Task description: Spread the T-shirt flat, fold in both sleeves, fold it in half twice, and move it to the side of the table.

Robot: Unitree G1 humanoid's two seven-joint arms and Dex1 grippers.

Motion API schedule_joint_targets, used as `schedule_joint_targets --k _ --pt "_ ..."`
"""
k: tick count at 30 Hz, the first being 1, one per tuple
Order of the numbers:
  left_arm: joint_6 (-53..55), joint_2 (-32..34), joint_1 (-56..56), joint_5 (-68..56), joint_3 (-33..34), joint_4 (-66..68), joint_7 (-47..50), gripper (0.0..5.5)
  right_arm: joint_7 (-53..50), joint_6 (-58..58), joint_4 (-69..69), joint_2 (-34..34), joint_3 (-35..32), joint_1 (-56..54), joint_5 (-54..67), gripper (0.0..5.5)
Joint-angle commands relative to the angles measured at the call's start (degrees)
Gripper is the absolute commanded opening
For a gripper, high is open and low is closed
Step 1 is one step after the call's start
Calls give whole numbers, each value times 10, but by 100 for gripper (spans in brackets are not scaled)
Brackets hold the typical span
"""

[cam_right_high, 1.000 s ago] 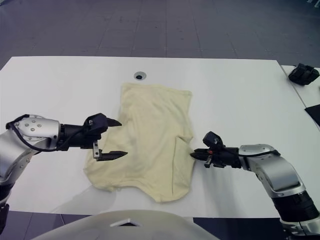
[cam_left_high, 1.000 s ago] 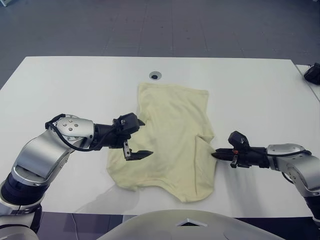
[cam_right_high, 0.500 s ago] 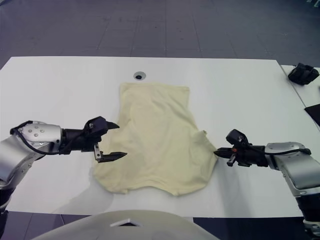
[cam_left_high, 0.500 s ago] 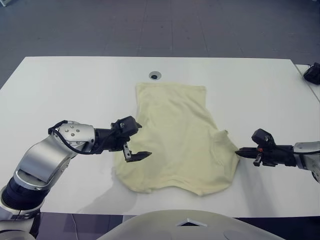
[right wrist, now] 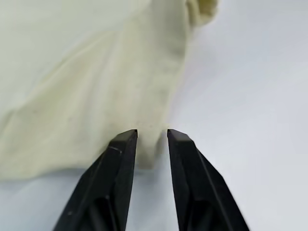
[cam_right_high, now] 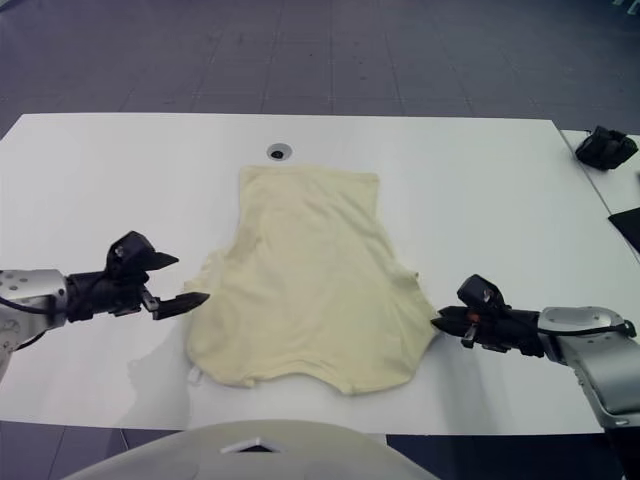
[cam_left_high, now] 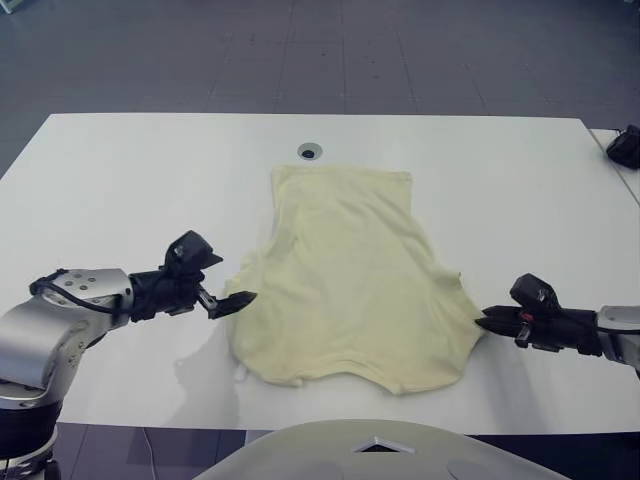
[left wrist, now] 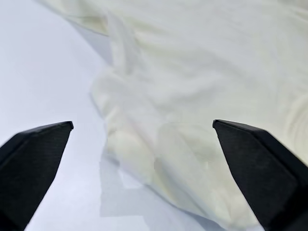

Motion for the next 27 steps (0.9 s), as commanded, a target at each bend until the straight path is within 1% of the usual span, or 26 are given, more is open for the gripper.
schedule_joint_targets --k 1,6,12,15,18,21,22,23,27 --pt "16 -4 16 -10 11 49 3 540 -73 22 -32 46 -34 -20 -2 186" --pt "-13 -6 26 0 -12 126 -10 540 -104 43 -55 60 -42 -40 3 275" --pt "-34 -43 20 -16 -23 150 -6 437 -101 46 -54 54 -22 -65 0 372" --pt "-39 -58 15 -11 -32 168 5 373 -97 41 -47 52 -14 -70 -3 432" --pt "-42 -63 5 -9 -44 180 5 325 -95 38 -42 52 -6 -74 -6 475" --pt "-45 -64 -2 -7 -53 185 6 265 -93 35 -38 55 0 -79 -9 530" --pt "-46 -65 -5 -7 -55 187 6 246 -93 34 -37 55 1 -79 -10 540" --pt "-47 -64 -7 -6 -57 188 5 220 -94 34 -37 56 2 -79 -11 540" --pt "-54 -62 -8 -2 -63 194 6 154 -92 27 -26 56 8 -88 -15 540"
